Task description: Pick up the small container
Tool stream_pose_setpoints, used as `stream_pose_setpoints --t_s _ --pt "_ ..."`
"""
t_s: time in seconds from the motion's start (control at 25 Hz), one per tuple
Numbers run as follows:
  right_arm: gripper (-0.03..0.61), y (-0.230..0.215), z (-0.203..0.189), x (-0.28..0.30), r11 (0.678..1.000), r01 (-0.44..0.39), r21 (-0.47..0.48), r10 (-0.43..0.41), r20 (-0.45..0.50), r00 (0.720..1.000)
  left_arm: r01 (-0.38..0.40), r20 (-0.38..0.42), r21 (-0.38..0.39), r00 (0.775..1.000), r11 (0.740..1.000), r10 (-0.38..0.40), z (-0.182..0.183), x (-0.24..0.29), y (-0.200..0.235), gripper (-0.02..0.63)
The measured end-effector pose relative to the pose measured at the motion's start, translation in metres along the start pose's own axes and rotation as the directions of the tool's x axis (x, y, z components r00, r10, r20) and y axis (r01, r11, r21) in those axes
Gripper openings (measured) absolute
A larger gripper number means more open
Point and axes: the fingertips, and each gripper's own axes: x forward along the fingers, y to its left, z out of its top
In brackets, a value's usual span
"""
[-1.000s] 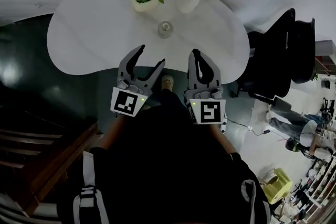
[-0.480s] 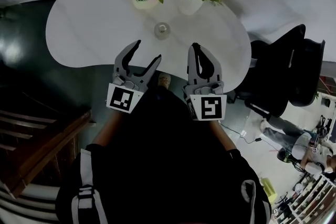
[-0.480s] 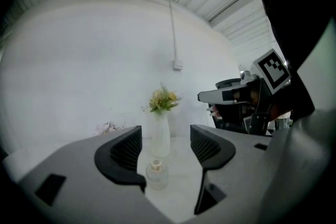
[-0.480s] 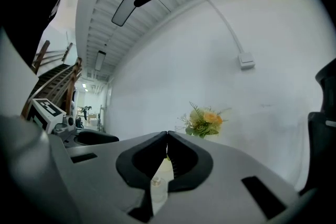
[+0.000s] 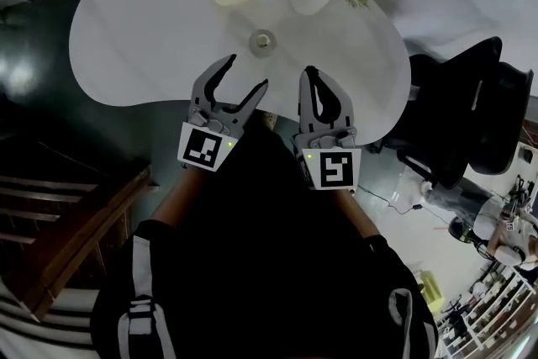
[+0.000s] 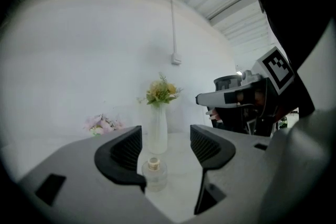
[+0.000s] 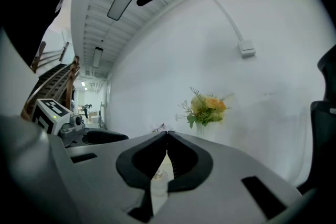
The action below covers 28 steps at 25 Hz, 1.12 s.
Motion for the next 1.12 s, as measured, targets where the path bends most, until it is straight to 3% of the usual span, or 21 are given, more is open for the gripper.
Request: stream_pose_setpoints --t_s 0.36,0.56,0.96,1.04,1.12 --pt "0.021 0.001 -0.021 0.014 1.000 0.021 0.012 -0.021 -0.024 0.999 0.065 -0.048 -0.023 0.997 0.998 -0.066 -0.027 0.027 0.006 0.281" --pt "0.021 0.007 -0.048 0.020 0.999 -0.008 -0.044 0.004 -0.091 0.996 0.085 -0.072 -0.026 0.994 0.996 -0.087 -0.046 0.040 0.011 0.284" --pt "0.021 0.009 -0.082 0.034 1.000 0.002 -0.017 -0.004 -0.173 0.985 0.127 -0.150 -0.029 0.980 0.991 -0.130 -0.089 0.069 0.022 0.325" --pt "0.021 0.010 -0.086 0.037 1.000 0.003 -0.012 -0.005 -0.181 0.984 0.130 -0.167 -0.015 0.977 0.991 -0.131 -0.097 0.076 0.026 0.335" --pt "0.021 0.010 -0.091 0.039 1.000 0.008 -0.006 -0.009 -0.188 0.982 0.149 -0.179 0.044 0.974 0.988 -0.139 -0.101 0.083 0.030 0.343"
